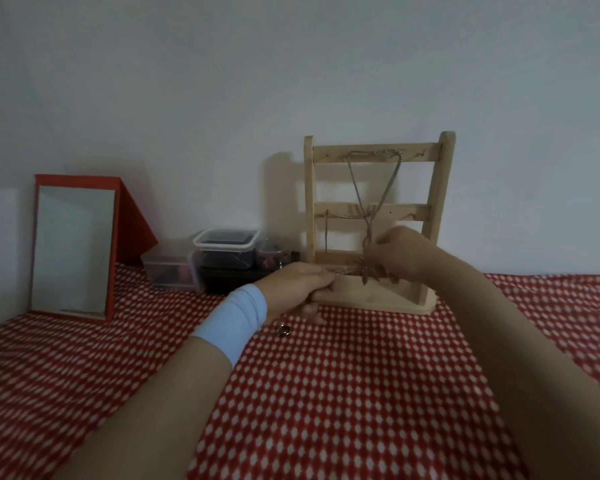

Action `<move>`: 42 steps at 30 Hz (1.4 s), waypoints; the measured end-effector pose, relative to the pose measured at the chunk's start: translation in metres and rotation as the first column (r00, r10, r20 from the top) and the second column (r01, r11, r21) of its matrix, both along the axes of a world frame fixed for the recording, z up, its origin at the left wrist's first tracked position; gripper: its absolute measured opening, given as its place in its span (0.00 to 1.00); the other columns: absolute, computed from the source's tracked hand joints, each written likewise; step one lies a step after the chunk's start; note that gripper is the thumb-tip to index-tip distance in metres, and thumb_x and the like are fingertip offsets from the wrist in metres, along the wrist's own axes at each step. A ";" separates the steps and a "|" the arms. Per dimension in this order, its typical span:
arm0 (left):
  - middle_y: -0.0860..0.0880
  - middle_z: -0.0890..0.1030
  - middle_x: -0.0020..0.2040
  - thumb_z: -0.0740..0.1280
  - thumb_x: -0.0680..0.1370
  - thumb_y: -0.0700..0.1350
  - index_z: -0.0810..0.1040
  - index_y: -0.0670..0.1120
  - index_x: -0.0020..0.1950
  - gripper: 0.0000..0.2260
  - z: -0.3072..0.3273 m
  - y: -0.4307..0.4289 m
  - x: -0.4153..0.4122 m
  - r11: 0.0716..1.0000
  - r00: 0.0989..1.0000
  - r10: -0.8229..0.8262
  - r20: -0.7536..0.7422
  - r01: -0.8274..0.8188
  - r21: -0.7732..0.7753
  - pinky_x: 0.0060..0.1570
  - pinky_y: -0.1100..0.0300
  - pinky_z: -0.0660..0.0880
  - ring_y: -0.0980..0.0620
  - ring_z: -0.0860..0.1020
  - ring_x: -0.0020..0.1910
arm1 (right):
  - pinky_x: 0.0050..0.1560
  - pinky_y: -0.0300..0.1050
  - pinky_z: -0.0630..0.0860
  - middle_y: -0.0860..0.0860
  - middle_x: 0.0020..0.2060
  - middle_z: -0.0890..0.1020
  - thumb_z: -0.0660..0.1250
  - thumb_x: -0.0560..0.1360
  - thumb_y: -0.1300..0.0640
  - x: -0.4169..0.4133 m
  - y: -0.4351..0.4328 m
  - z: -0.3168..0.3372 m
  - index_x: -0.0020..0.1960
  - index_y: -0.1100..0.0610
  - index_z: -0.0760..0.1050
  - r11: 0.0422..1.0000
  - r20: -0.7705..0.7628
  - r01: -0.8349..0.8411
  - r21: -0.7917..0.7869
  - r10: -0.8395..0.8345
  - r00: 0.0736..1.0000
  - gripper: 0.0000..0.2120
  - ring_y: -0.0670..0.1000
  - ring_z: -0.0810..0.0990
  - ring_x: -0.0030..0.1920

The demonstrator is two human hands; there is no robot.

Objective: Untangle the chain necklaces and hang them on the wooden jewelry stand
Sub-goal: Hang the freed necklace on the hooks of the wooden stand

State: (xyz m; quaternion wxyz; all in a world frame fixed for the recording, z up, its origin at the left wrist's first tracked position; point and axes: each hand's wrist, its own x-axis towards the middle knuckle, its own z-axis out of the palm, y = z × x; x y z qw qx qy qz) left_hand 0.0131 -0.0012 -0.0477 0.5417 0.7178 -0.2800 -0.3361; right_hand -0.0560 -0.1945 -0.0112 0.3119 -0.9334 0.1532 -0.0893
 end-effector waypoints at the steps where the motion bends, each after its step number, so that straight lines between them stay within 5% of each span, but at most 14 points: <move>1: 0.51 0.69 0.30 0.59 0.83 0.48 0.77 0.43 0.46 0.12 0.003 0.001 0.002 0.997 0.995 0.002 0.102 -0.010 0.082 0.43 0.53 0.78 0.54 0.67 0.26 | 0.31 0.40 0.74 0.49 0.26 0.81 0.66 0.78 0.51 -0.002 -0.002 0.003 0.38 0.61 0.79 0.997 -0.175 -0.025 -0.070 0.012 0.984 0.16 0.47 0.77 0.25; 3: 0.51 0.72 0.31 0.60 0.83 0.48 0.78 0.44 0.46 0.12 0.010 -0.001 0.003 0.972 0.958 -0.060 0.282 -0.009 0.237 0.42 0.53 0.78 0.53 0.70 0.27 | 0.31 0.41 0.78 0.49 0.30 0.85 0.68 0.79 0.50 -0.009 0.001 0.007 0.43 0.60 0.79 0.985 -0.468 -0.093 -0.143 0.015 0.883 0.13 0.49 0.83 0.29; 6: 0.50 0.73 0.34 0.60 0.82 0.48 0.79 0.45 0.46 0.11 0.020 -0.012 -0.005 0.930 0.901 -0.163 0.403 0.004 0.367 0.36 0.56 0.76 0.52 0.71 0.28 | 0.29 0.41 0.80 0.52 0.37 0.87 0.70 0.78 0.54 -0.013 0.006 0.011 0.45 0.60 0.82 0.972 -0.552 -0.145 -0.187 0.018 0.833 0.09 0.50 0.86 0.34; 9: 0.51 0.73 0.32 0.60 0.82 0.48 0.78 0.47 0.44 0.11 0.029 -0.026 -0.010 0.925 0.854 -0.187 0.485 -0.013 0.380 0.33 0.57 0.74 0.53 0.71 0.27 | 0.40 0.43 0.81 0.53 0.44 0.87 0.67 0.78 0.57 -0.015 0.013 0.014 0.53 0.59 0.83 0.963 -0.327 -0.201 -0.180 0.134 0.936 0.09 0.50 0.84 0.42; 13: 0.49 0.72 0.30 0.60 0.82 0.48 0.76 0.42 0.43 0.13 0.045 -0.039 -0.013 0.954 0.869 -0.127 0.477 -0.025 0.299 0.26 0.63 0.69 0.53 0.67 0.24 | 0.62 0.51 0.78 0.53 0.50 0.86 0.67 0.78 0.60 -0.030 0.013 0.014 0.63 0.52 0.76 0.895 0.034 -0.278 0.349 0.285 0.958 0.14 0.49 0.84 0.52; 16: 0.49 0.70 0.30 0.58 0.83 0.50 0.73 0.43 0.43 0.14 0.057 -0.044 -0.015 0.961 0.857 -0.136 0.497 -0.007 0.275 0.26 0.63 0.69 0.53 0.66 0.25 | 0.66 0.55 0.76 0.59 0.52 0.86 0.68 0.79 0.62 -0.041 0.001 0.012 0.59 0.53 0.79 0.861 0.089 -0.330 0.387 0.321 0.943 0.11 0.55 0.84 0.55; 20: 0.50 0.72 0.28 0.60 0.83 0.50 0.72 0.46 0.36 0.17 0.068 -0.050 -0.017 0.954 0.848 -0.179 0.499 0.026 0.299 0.29 0.62 0.72 0.55 0.69 0.24 | 0.57 0.54 0.80 0.63 0.41 0.82 0.66 0.81 0.60 -0.048 -0.018 0.013 0.55 0.69 0.80 0.896 0.153 -0.239 0.374 0.194 0.969 0.12 0.53 0.80 0.41; 22: 0.50 0.72 0.28 0.61 0.82 0.51 0.71 0.46 0.34 0.18 0.072 -0.052 -0.015 0.937 0.835 -0.239 0.495 0.065 0.344 0.31 0.62 0.72 0.55 0.69 0.25 | 0.51 0.53 0.84 0.57 0.37 0.81 0.68 0.81 0.58 -0.051 -0.029 0.016 0.51 0.68 0.83 0.945 0.158 -0.129 0.302 0.083 0.984 0.11 0.51 0.79 0.35; 25: 0.48 0.73 0.31 0.62 0.82 0.49 0.73 0.45 0.36 0.16 0.073 -0.056 -0.009 0.936 0.803 -0.233 0.549 0.031 0.352 0.32 0.61 0.73 0.54 0.69 0.27 | 0.33 0.34 0.77 0.52 0.40 0.84 0.68 0.80 0.57 -0.057 -0.044 0.021 0.50 0.57 0.85 0.996 0.165 -0.033 0.084 0.019 0.986 0.07 0.47 0.80 0.34; 30: 0.53 0.76 0.32 0.63 0.81 0.47 0.79 0.48 0.41 0.10 0.069 -0.073 -0.001 0.979 0.721 0.027 0.693 -0.158 0.127 0.33 0.61 0.72 0.53 0.73 0.30 | 0.34 0.34 0.69 0.45 0.37 0.81 0.68 0.81 0.53 -0.059 -0.063 0.025 0.50 0.55 0.85 0.984 0.251 0.088 -0.155 -0.047 0.967 0.08 0.46 0.77 0.34; 34: 0.53 0.81 0.38 0.64 0.80 0.51 0.81 0.49 0.42 0.11 0.064 -0.093 -0.002 0.932 0.547 0.254 0.798 -0.358 -0.051 0.37 0.62 0.70 0.59 0.74 0.35 | 0.35 0.41 0.73 0.46 0.34 0.82 0.67 0.81 0.46 -0.057 -0.065 0.022 0.46 0.53 0.85 0.899 0.382 0.317 -0.303 -0.189 0.904 0.13 0.46 0.77 0.33; 38: 0.46 0.82 0.34 0.65 0.78 0.55 0.81 0.41 0.39 0.18 0.053 -0.111 -0.004 0.864 0.443 0.408 0.798 -0.470 -0.181 0.34 0.63 0.72 0.50 0.79 0.34 | 0.33 0.41 0.73 0.46 0.30 0.81 0.66 0.80 0.42 -0.053 -0.065 0.016 0.40 0.53 0.84 0.825 0.469 0.480 -0.297 -0.311 0.826 0.18 0.47 0.78 0.32; 42: 0.44 0.74 0.26 0.67 0.77 0.53 0.73 0.40 0.30 0.21 0.045 -0.122 -0.006 0.836 0.440 0.485 0.756 -0.487 -0.252 0.30 0.60 0.73 0.51 0.70 0.25 | 0.32 0.39 0.71 0.42 0.28 0.79 0.66 0.80 0.42 -0.054 -0.064 0.008 0.42 0.52 0.83 0.851 0.473 0.481 -0.209 -0.343 0.812 0.17 0.43 0.78 0.31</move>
